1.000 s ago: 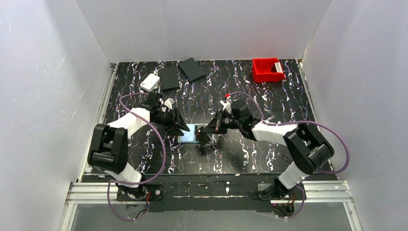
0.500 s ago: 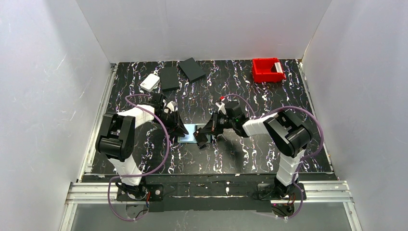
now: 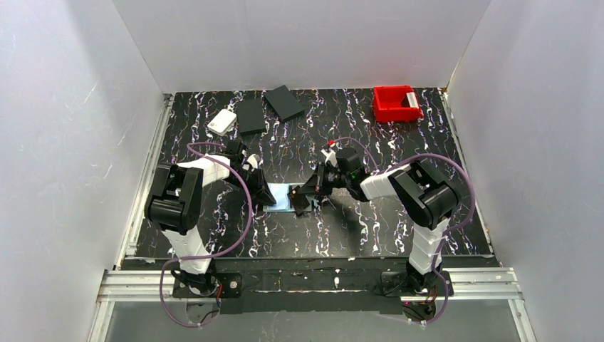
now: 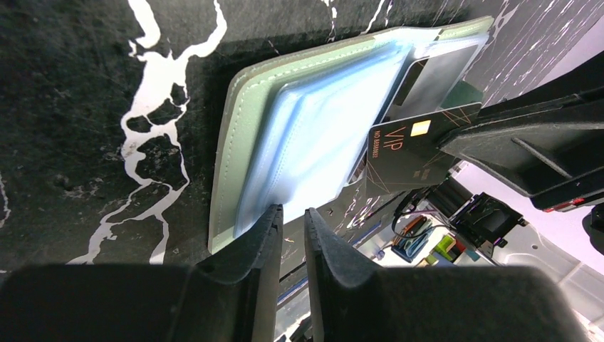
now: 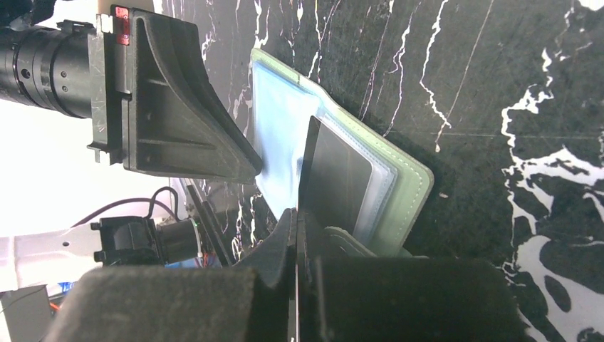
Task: Put the credit cards into the card holder
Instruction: Insert the credit card into the card holder, then close the card holder at the center of the board.
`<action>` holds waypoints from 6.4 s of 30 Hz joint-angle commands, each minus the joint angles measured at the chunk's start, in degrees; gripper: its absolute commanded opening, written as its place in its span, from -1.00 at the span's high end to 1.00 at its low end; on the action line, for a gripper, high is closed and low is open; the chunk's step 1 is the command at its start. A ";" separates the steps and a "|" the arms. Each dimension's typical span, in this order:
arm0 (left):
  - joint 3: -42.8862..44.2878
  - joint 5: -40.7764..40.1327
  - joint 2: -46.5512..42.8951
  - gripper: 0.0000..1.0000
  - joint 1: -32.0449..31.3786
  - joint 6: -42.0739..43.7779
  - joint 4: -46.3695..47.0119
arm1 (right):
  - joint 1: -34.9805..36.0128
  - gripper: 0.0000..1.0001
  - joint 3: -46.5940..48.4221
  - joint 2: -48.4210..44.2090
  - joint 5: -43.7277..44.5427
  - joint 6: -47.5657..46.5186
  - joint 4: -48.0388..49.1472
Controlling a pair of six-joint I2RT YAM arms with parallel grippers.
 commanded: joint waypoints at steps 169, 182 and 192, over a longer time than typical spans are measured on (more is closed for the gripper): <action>4.40 -11.51 -1.13 0.90 0.00 4.14 -9.67 | 11.53 0.30 18.72 0.09 14.29 -19.92 -25.54; 6.50 -10.79 -10.03 0.44 0.06 6.58 -17.03 | 11.43 -0.38 24.16 -9.84 37.22 -37.44 -50.33; 0.41 -9.99 -13.43 -0.18 2.16 2.48 -15.56 | 22.80 -0.32 41.03 9.28 62.63 -31.93 -59.74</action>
